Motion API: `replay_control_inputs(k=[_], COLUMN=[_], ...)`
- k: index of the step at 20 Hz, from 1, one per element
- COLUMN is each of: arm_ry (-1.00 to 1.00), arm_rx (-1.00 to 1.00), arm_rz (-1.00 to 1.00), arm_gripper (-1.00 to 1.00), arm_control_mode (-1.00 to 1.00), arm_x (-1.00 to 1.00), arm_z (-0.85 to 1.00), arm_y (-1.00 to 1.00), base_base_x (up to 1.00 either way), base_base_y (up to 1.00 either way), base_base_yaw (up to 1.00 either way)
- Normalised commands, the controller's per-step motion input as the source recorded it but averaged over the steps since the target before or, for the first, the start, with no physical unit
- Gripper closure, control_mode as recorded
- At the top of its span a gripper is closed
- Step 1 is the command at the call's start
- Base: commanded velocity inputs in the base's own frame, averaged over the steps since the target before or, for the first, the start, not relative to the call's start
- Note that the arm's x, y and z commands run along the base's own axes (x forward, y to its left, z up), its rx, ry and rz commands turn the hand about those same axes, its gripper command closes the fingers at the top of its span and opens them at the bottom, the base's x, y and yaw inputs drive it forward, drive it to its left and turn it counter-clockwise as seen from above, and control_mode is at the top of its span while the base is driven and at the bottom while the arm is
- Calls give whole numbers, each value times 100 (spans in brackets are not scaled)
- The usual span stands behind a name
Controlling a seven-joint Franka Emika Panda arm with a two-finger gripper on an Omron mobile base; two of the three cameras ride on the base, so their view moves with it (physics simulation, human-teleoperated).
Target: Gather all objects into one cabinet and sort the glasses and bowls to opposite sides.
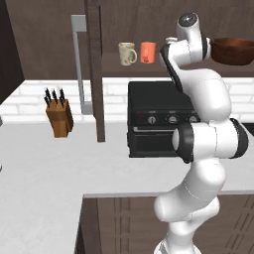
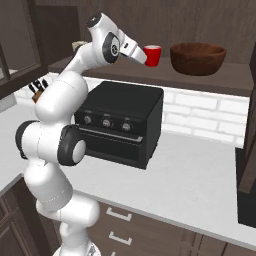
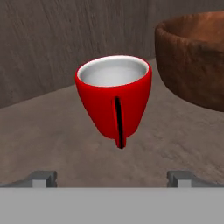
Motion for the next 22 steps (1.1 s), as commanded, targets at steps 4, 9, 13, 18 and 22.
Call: replay_control_inputs(k=[4,9,13,18,22], arm_ry=[0,0,0,0,0], arm_rx=[0,0,0,0,0], arm_rz=[0,0,0,0,-1], arm_gripper=[-100,-100,-100,-100,-100], arm_control_mode=[-100,-100,-100,-100,-100], arm_x=[29,27,41,47,13], arm_z=[0,0,0,0,0], arm_y=[-15,-29,-27,-2,0], base_base_x=[0,0,0,0,0], base_base_y=[0,0,0,0,0], base_base_yaw=[0,0,0,0,0])
